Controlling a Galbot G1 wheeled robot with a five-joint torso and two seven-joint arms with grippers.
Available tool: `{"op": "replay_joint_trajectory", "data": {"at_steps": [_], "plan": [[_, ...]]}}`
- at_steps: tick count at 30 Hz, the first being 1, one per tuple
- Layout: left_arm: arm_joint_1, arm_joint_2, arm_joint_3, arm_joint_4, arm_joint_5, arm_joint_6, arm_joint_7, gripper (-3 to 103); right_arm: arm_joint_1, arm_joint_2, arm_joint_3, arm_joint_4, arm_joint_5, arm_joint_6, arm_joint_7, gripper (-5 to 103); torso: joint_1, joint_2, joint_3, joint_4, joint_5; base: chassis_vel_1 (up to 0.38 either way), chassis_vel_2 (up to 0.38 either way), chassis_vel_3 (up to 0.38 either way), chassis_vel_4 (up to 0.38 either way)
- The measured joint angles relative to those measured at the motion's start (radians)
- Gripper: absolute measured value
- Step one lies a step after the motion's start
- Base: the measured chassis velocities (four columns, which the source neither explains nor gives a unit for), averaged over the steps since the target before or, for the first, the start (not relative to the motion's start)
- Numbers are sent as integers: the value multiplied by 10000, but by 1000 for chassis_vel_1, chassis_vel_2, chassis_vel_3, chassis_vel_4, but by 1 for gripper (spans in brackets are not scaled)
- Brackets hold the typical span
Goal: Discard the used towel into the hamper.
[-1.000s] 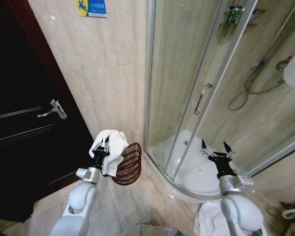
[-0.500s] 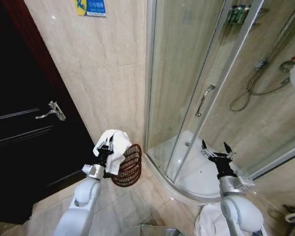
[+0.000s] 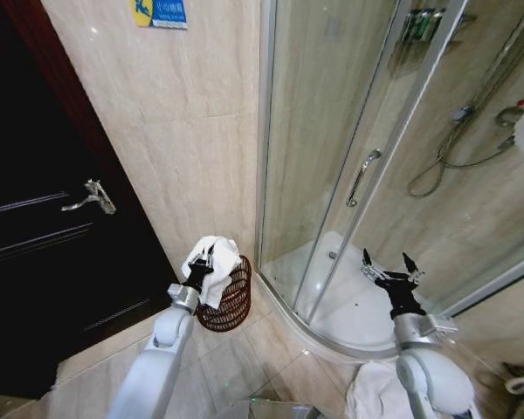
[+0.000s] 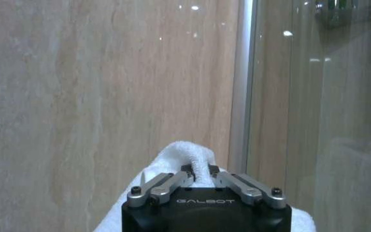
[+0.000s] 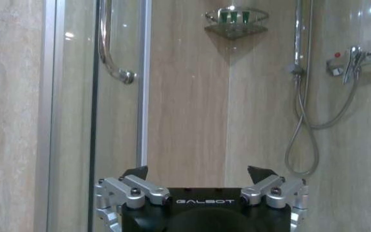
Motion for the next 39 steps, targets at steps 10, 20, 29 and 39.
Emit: {"op": "replay_joint_trajectory", "data": {"at_steps": [10, 20, 29, 39], "plan": [[81, -36, -185, -320, 6, -15, -4, 7, 170, -53, -112, -89, -20, -18, -34, 100, -248, -556, -302, 0, 0, 0, 0, 0, 0], [180, -119, -351, -627, 73, -15, -11, 7, 171, -152, -64, -144, 111, -3, -54, 100, -465, -1047, -578, 0, -1, 0, 0, 0, 0], [256, -129, -383, -956, 104, 21, -10, 7, 101, -223, 152, -3, 325, -93, -82, 100, -672, -1490, -814, -1, -1, 0, 0, 0, 0], [417, -178, -474, -1380, 169, 21, -6, 7, -185, -192, 266, 81, 370, 139, -144, 100, -889, -1990, -1095, 0, -1, 0, 0, 0, 0]]}}
